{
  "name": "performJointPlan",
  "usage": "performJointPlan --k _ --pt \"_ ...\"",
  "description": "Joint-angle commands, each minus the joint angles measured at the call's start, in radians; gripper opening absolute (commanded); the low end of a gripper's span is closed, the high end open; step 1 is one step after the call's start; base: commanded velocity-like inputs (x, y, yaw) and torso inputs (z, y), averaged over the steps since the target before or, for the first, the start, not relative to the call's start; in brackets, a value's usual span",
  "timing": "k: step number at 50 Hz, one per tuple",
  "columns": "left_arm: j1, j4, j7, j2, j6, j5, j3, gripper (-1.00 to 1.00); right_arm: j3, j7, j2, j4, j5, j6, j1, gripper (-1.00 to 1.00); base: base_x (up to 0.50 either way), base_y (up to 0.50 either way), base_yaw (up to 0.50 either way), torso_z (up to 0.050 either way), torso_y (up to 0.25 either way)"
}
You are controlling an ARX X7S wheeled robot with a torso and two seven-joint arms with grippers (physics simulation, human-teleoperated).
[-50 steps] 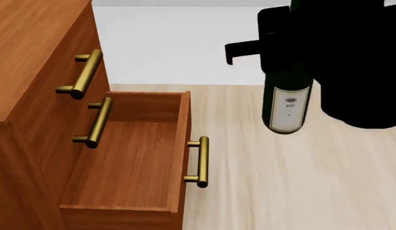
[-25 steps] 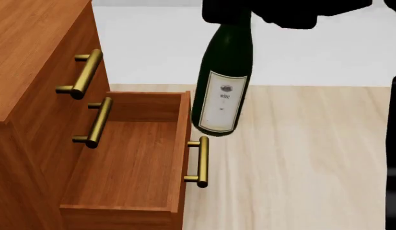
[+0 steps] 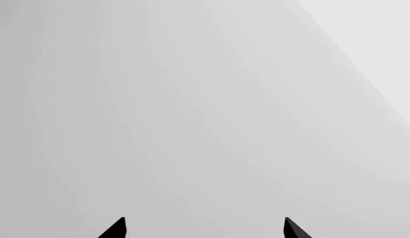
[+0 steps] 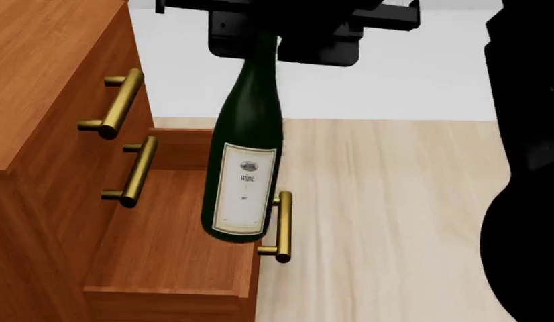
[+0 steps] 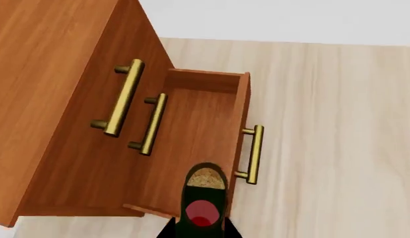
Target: Put the wine bottle in the bottom drawer of the cabinet.
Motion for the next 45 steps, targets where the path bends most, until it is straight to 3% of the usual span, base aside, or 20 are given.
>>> performJointPlan --k 1,4,6,14,16,20,22,27,29,31,35,45 --pt "0.001 0.001 -0.004 -0.002 -0.004 -0.002 -0.001 1.00 -0.790 -0.342 -0.069 0.060 0.522 -0.101 0.084 -1.00 0.00 0.00 0.00 0.000 0.010" --pt "0.003 0.002 -0.004 -0.001 0.000 -0.004 -0.002 1.00 -0.969 -0.423 -0.096 0.060 0.630 -0.109 0.105 -1.00 0.00 0.00 0.00 0.000 0.000" --pt "0.002 0.004 -0.004 -0.003 -0.003 -0.007 -0.003 1.00 -1.007 -0.443 -0.106 0.060 0.649 -0.110 0.110 -1.00 0.00 0.00 0.00 0.000 0.000" --pt "0.038 -0.030 0.013 0.029 0.079 0.008 -0.003 1.00 -0.863 -0.408 -0.106 0.060 0.557 -0.119 0.080 -1.00 0.00 0.00 0.00 0.000 0.000" --pt "0.010 0.004 -0.002 -0.002 0.009 -0.002 0.001 1.00 -0.825 -0.398 -0.106 0.059 0.521 -0.125 0.066 -1.00 0.00 0.00 0.00 0.000 0.000" --pt "0.041 -0.028 0.013 0.026 0.079 0.011 0.002 1.00 -0.760 -0.386 -0.106 0.059 0.475 -0.129 0.051 -1.00 0.00 0.00 0.00 0.000 0.000" --pt "0.018 0.000 0.002 0.001 0.023 0.002 0.005 1.00 -0.720 -0.383 -0.106 0.059 0.440 -0.126 0.043 -1.00 0.00 0.00 0.00 0.000 0.000" --pt "0.047 -0.032 0.014 0.029 0.090 0.014 0.004 1.00 -0.671 -0.382 -0.106 0.059 0.397 -0.135 0.014 -1.00 0.00 0.00 0.00 0.000 0.002" --pt "0.021 0.000 -0.001 0.001 0.025 0.006 0.006 1.00 -0.648 -0.380 -0.106 0.059 0.376 -0.137 0.002 -1.00 0.00 0.00 0.00 0.000 0.000" --pt "0.047 -0.031 0.014 0.028 0.091 0.010 0.005 1.00 -0.636 -0.372 -0.106 0.059 0.374 -0.142 -0.006 -1.00 0.00 0.00 0.00 0.000 0.000" --pt "0.019 0.000 0.000 -0.001 0.025 -0.001 0.008 1.00 -0.605 -0.386 -0.106 0.059 0.326 -0.136 -0.018 -1.00 0.00 0.00 0.00 0.000 0.000" --pt "0.049 -0.033 0.007 0.026 0.094 0.025 0.013 1.00 -0.575 -0.408 -0.106 0.059 0.267 -0.155 -0.050 -1.00 0.00 0.00 0.00 0.000 0.001"
